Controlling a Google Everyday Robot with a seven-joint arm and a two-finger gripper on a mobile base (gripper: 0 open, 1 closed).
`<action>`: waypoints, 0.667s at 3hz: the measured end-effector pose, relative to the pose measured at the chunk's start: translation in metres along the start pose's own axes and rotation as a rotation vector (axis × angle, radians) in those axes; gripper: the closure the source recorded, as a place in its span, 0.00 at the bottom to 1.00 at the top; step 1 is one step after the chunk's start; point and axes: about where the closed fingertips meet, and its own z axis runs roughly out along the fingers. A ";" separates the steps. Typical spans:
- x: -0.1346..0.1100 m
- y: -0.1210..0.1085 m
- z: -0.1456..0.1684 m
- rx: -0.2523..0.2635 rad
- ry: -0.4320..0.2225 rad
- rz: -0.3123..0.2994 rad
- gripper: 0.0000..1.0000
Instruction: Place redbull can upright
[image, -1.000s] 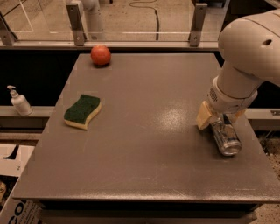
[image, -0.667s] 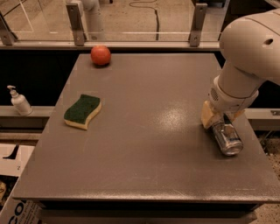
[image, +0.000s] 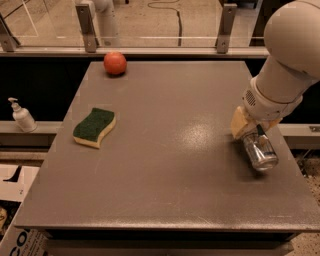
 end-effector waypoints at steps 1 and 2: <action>-0.013 0.012 -0.022 -0.089 -0.050 -0.016 1.00; -0.032 0.031 -0.048 -0.195 -0.122 -0.048 1.00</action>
Offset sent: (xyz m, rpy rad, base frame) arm 0.0261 0.0627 0.0916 0.3349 -0.1583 0.1608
